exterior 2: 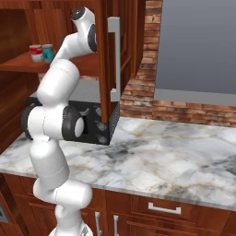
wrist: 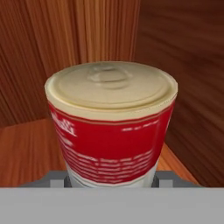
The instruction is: Stack two cans on top of the other two cans in the cabinet.
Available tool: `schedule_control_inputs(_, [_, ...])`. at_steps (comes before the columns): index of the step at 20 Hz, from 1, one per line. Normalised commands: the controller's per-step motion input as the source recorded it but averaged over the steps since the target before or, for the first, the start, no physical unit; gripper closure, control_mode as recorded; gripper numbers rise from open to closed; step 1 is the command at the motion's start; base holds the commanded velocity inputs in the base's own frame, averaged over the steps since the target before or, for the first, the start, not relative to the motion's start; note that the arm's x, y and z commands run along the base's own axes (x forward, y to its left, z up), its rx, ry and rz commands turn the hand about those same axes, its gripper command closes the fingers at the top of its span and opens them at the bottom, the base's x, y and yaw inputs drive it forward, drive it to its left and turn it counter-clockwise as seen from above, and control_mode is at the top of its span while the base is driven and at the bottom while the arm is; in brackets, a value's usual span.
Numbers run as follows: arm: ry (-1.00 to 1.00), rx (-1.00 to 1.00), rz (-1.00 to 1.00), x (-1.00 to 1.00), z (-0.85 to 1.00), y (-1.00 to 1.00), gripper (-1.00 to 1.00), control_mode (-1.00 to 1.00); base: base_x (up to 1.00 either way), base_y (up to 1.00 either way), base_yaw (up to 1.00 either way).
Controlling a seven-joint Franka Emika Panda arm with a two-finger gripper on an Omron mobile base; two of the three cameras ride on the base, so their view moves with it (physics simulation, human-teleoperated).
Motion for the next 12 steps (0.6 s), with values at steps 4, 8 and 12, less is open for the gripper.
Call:
schedule_control_inputs(4, [-0.13,0.0,0.0,-0.11,-0.15,-0.06,1.0,-1.0,0.0,0.0,0.0])
schedule_control_inputs(8, [-0.1,0.0,0.0,-0.11,-0.06,-0.01,1.0,-1.0,0.0,0.0,0.0])
schedule_control_inputs(12, [-0.04,0.0,0.0,-0.14,-0.06,0.0,1.0,-1.0,0.0,0.0,0.0])
